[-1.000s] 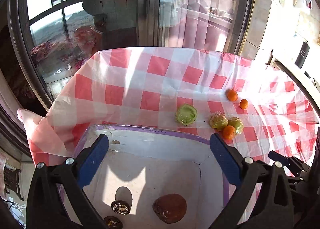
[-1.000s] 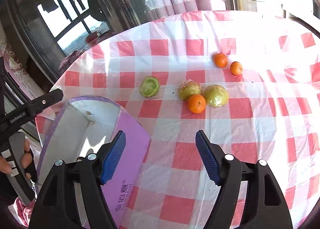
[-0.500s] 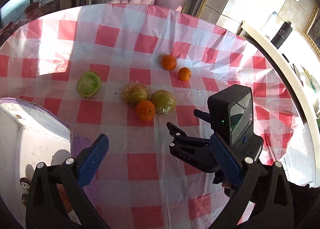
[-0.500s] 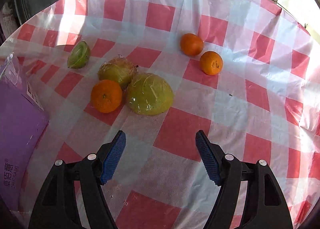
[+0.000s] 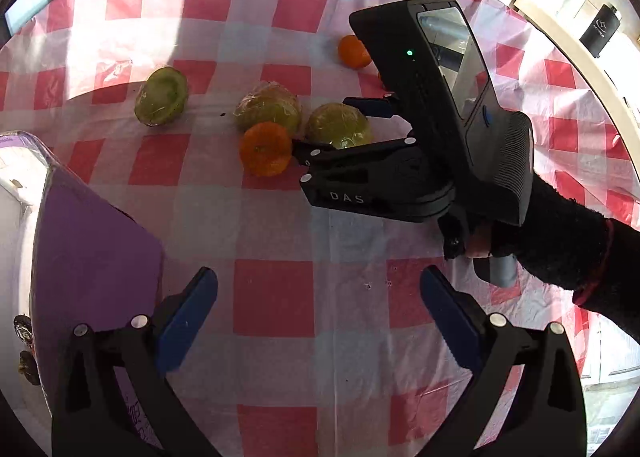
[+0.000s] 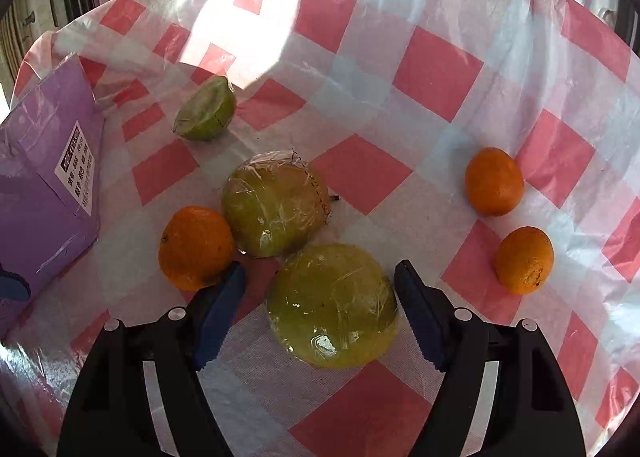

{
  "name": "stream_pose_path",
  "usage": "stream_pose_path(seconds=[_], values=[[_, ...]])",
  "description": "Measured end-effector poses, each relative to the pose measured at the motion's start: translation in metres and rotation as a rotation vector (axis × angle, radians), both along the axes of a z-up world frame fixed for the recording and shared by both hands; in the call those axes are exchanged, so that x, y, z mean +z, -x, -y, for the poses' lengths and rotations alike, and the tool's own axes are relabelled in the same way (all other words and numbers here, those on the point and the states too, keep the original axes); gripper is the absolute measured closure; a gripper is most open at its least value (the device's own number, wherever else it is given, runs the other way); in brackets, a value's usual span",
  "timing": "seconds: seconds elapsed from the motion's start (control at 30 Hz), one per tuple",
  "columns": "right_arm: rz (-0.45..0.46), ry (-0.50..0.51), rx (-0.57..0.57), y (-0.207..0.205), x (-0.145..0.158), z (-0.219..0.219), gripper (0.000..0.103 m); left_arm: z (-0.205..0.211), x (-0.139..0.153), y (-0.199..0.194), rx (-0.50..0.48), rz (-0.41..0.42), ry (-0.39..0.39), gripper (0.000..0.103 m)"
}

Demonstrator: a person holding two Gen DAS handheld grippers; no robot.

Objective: Organize fruits
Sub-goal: 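Grasp the wrapped pomelo with the right tool while the left tool grasps the orange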

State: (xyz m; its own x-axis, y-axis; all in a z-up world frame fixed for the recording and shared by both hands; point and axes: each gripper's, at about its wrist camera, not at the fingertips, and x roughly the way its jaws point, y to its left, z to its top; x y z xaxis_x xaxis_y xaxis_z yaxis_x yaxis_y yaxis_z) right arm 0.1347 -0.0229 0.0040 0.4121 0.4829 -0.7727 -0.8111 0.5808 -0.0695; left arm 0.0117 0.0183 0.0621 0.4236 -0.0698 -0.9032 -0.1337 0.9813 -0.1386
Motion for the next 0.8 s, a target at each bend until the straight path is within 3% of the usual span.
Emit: stream_pose_path(seconds=[0.13,0.37,0.53,0.63,0.67,0.7,0.8], values=[[0.011,-0.014,-0.069,0.002,0.001,0.020,0.043,-0.002,-0.013,-0.016,0.022,0.002,-0.038,0.002],[-0.052,-0.099,-0.385,-0.003,0.001,0.110,0.043,-0.010,-0.039,-0.058,0.069,0.014,-0.160,0.002],[-0.075,-0.114,-0.462,0.009,0.001,0.138,0.043,-0.020,-0.049,-0.092,0.104,0.040,-0.218,0.004],[-0.077,-0.118,-0.482,0.018,0.001,0.141,0.043,-0.027,-0.051,-0.101,0.086,0.058,-0.165,0.022],[-0.077,-0.121,-0.489,0.021,0.001,0.141,0.043,-0.026,-0.049,-0.101,0.065,0.064,-0.164,0.033],[-0.078,-0.126,-0.496,0.025,0.001,0.142,0.043,-0.022,-0.046,-0.099,0.035,0.072,-0.167,0.053],[-0.081,-0.140,-0.520,0.035,0.002,0.140,0.043,-0.017,-0.041,-0.087,-0.017,0.055,-0.149,0.062]])
